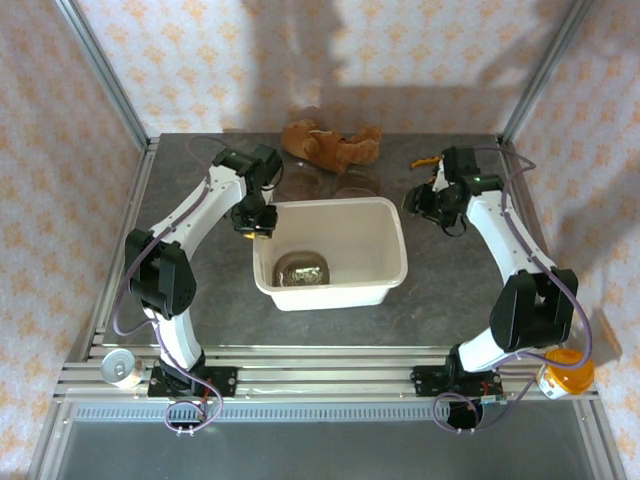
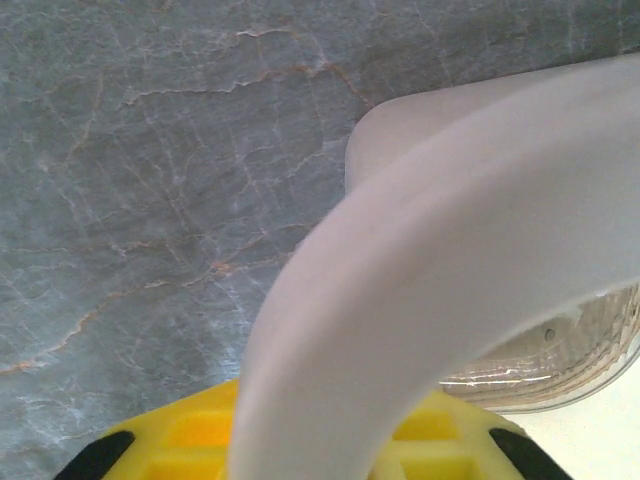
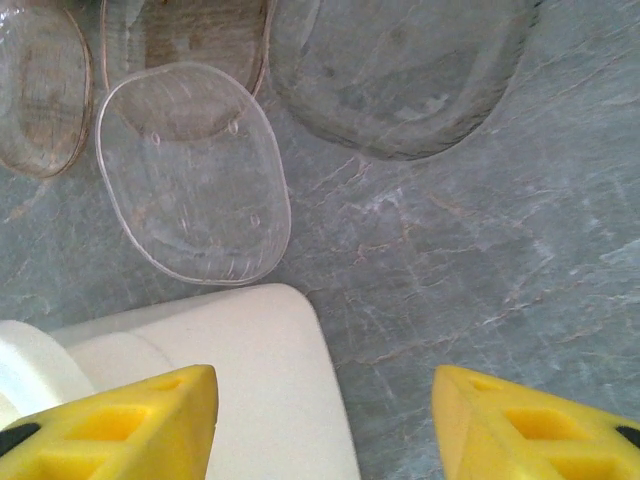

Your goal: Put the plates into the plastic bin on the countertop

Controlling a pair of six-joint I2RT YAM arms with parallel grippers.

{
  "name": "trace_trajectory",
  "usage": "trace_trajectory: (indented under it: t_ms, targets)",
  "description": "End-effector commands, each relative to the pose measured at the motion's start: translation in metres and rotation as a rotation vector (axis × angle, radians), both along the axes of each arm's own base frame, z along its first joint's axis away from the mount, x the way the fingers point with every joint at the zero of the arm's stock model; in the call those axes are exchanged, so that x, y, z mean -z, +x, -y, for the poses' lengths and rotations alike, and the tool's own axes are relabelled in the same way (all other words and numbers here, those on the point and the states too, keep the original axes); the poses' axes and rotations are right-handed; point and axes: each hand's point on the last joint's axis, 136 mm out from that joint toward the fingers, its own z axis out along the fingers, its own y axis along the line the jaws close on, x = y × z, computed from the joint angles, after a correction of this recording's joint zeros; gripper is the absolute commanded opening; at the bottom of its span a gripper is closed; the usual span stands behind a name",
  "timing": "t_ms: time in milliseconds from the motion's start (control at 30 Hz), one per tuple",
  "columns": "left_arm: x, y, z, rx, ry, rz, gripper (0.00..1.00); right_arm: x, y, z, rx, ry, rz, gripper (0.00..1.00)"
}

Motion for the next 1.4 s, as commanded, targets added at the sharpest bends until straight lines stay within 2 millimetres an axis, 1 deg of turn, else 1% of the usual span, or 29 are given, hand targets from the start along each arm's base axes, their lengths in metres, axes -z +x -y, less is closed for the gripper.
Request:
trace_trajectory:
  t_ms: [0,100,300,433,600,667,733,833,900,1000,1100,1267,1367]
  targets:
    - [-0.01,-0.009,-0.033,0.019,0.101,-0.017,0.2,-0.023,0.005,0.024,0.041,-0.06,0.058,0.59]
    - [-0.012,-0.012,-0.045,0.039,0.134,-0.034,0.2,-0.013,0.015,0.031,0.059,-0.066,0.037,0.59]
    - [-0.014,-0.015,-0.071,0.051,0.184,-0.064,0.19,0.027,0.043,0.042,0.106,-0.07,-0.018,0.59]
    - [-0.014,-0.016,-0.086,0.041,0.207,-0.067,0.19,0.046,0.064,0.051,0.137,-0.061,-0.039,0.58]
    - [-0.015,-0.017,-0.101,-0.011,0.223,-0.066,0.2,0.074,0.087,0.055,0.148,-0.027,-0.089,0.56]
    - [-0.017,-0.016,-0.101,-0.019,0.21,-0.056,0.26,0.084,0.095,0.055,0.15,-0.02,-0.107,0.55]
    - [-0.021,-0.014,-0.095,-0.022,0.171,-0.034,0.34,0.094,0.104,0.053,0.15,-0.008,-0.122,0.54]
    - [-0.029,-0.011,-0.092,-0.034,0.151,-0.002,0.45,0.104,0.115,0.052,0.149,0.0,-0.132,0.53]
    - [-0.035,-0.008,-0.092,-0.044,0.152,0.024,0.49,0.109,0.122,0.053,0.149,-0.003,-0.14,0.52]
    - [-0.046,-0.004,-0.092,-0.056,0.144,0.076,0.51,0.117,0.129,0.053,0.144,-0.001,-0.16,0.49]
    - [-0.059,0.001,-0.092,-0.072,0.14,0.133,0.52,0.125,0.131,0.054,0.146,-0.01,-0.18,0.47]
    - [-0.076,0.007,-0.097,-0.105,0.155,0.218,0.53,0.139,0.13,0.053,0.139,-0.008,-0.209,0.44]
    - [-0.084,0.012,-0.099,-0.13,0.156,0.262,0.53,0.142,0.129,0.052,0.137,-0.001,-0.213,0.41]
